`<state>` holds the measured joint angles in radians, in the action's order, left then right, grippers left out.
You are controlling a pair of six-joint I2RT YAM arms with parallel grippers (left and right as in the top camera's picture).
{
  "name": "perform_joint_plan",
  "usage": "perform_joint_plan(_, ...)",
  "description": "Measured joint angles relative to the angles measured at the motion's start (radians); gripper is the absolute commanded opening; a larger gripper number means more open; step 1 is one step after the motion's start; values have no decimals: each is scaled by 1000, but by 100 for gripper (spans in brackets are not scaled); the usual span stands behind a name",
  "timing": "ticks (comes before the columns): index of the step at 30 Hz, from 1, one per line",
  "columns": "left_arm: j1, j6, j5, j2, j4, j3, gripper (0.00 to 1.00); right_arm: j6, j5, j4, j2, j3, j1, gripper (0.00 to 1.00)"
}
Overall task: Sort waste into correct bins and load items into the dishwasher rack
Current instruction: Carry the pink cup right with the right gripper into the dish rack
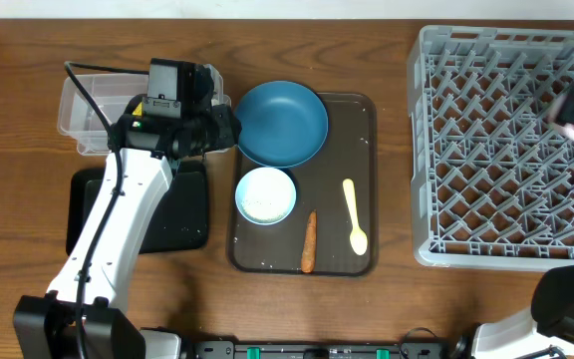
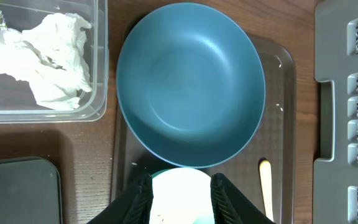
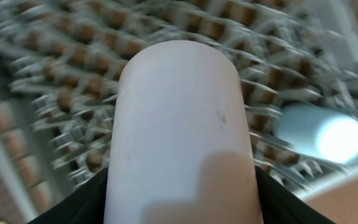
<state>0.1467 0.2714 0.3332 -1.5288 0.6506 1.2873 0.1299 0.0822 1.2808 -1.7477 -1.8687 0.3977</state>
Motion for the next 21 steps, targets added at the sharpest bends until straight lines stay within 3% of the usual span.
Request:
perform_joint_plan(10,0,0,0,0,0,0,34,42,29,-19,-51,25,159,1)
perform_joint_plan(21,0,0,0,0,0,0,33,47,32,-22,-206,29,177,1)
